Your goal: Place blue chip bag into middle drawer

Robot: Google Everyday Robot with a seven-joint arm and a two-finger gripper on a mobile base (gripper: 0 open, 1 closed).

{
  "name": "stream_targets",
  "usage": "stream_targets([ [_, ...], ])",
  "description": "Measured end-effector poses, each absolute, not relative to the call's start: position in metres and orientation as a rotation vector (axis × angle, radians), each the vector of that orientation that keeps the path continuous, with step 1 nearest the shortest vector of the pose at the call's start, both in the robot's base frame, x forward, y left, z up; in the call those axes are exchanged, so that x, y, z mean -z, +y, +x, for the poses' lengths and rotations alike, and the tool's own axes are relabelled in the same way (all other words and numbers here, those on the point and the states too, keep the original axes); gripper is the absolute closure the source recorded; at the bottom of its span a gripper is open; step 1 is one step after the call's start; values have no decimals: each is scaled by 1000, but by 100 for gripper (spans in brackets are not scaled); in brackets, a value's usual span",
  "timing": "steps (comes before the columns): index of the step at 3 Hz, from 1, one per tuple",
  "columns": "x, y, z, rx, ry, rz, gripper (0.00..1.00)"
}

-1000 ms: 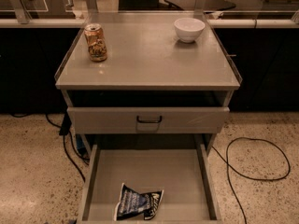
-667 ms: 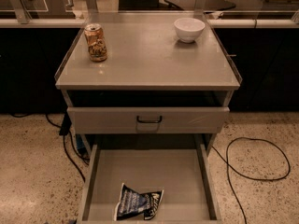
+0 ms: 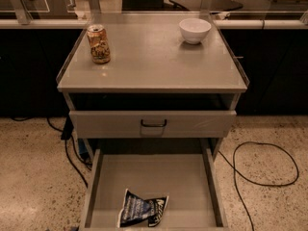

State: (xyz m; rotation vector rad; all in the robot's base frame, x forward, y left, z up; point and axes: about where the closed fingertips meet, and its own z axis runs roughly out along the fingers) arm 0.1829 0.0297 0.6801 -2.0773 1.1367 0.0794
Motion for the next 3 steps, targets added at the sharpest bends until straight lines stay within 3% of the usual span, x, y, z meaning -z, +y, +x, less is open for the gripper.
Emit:
stream_targets([
  [3,-709,-30,179,92,1254,-2053,0],
])
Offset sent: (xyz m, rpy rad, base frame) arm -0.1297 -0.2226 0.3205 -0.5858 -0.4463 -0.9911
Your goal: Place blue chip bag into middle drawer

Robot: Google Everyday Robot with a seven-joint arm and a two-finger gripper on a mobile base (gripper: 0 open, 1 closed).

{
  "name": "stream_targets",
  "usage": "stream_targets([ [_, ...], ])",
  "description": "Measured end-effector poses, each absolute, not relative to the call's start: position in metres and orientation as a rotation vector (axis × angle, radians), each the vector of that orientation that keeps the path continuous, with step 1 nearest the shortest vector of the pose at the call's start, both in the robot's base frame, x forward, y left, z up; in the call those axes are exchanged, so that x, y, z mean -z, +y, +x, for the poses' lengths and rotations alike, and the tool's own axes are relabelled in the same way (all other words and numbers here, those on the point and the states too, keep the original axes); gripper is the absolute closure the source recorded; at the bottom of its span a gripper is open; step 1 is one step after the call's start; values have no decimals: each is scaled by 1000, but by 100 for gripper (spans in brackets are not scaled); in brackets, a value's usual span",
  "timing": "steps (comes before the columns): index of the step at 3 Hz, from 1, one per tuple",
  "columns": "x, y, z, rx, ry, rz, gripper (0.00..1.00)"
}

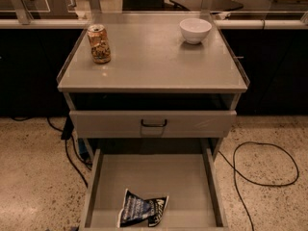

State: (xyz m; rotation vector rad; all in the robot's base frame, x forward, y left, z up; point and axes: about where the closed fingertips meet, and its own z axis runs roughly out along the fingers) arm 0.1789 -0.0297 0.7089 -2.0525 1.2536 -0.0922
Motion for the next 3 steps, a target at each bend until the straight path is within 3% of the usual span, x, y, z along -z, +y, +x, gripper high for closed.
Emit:
stream_targets([
  [1,-745,-81,164,224,1261,-2111,0],
  [2,-814,-191,118,505,1383,-2145,0],
  [3,-830,-213,108,577,1420,-2168,0],
])
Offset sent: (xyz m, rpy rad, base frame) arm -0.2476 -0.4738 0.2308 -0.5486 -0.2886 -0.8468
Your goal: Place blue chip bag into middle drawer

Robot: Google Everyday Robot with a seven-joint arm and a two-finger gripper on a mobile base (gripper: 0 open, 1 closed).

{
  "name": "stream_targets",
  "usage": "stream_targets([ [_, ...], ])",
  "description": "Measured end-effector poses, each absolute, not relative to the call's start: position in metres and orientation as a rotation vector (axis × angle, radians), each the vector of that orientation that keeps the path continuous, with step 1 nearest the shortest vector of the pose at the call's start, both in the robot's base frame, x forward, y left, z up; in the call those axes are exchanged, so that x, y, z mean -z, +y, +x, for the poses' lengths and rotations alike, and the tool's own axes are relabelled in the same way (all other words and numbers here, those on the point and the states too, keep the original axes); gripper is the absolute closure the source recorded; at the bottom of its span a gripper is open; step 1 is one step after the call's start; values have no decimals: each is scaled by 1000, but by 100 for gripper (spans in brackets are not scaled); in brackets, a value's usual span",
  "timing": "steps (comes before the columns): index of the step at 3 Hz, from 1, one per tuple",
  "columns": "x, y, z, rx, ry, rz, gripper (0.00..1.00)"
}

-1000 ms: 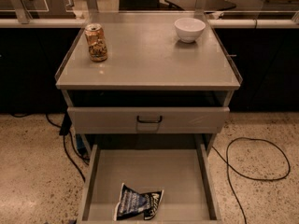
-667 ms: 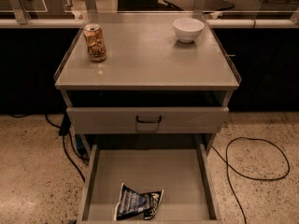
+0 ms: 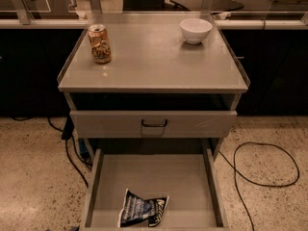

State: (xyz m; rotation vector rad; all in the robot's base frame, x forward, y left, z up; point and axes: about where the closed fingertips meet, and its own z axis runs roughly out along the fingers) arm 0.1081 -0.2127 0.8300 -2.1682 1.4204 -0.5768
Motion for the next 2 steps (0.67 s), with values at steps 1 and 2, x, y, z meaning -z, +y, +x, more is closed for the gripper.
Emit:
stream_targets([
  [1,-830,-213,108,577,1420,-2168,0],
  [2,-852,-230,121,658,1422,-2172,0],
])
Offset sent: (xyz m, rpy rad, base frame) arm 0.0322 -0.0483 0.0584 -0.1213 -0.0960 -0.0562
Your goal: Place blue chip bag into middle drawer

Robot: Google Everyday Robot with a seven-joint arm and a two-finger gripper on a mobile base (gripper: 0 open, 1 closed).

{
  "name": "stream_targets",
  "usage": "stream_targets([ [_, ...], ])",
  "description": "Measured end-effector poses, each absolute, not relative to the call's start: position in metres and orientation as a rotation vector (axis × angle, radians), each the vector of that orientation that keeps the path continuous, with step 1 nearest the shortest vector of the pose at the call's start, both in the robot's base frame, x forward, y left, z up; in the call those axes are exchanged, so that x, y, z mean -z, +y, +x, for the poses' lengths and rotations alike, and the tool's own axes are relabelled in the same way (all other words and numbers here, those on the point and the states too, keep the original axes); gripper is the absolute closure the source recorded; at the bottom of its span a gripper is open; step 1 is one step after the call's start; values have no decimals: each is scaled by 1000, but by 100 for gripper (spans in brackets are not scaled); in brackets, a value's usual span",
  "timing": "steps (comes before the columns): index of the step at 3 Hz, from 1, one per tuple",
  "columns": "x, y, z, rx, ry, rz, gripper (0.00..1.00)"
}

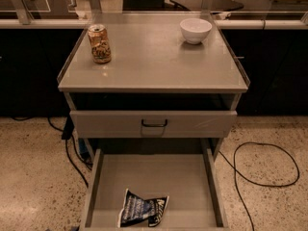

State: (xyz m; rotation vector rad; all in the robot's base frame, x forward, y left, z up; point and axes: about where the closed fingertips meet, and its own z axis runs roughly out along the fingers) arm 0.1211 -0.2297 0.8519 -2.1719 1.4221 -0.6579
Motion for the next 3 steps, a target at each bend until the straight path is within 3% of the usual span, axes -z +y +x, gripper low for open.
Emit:
stream_targets([
  [1,-893,-276,134,765,1466,-2146,0],
  [3,-928,-280,146,847,1452,-2157,0],
])
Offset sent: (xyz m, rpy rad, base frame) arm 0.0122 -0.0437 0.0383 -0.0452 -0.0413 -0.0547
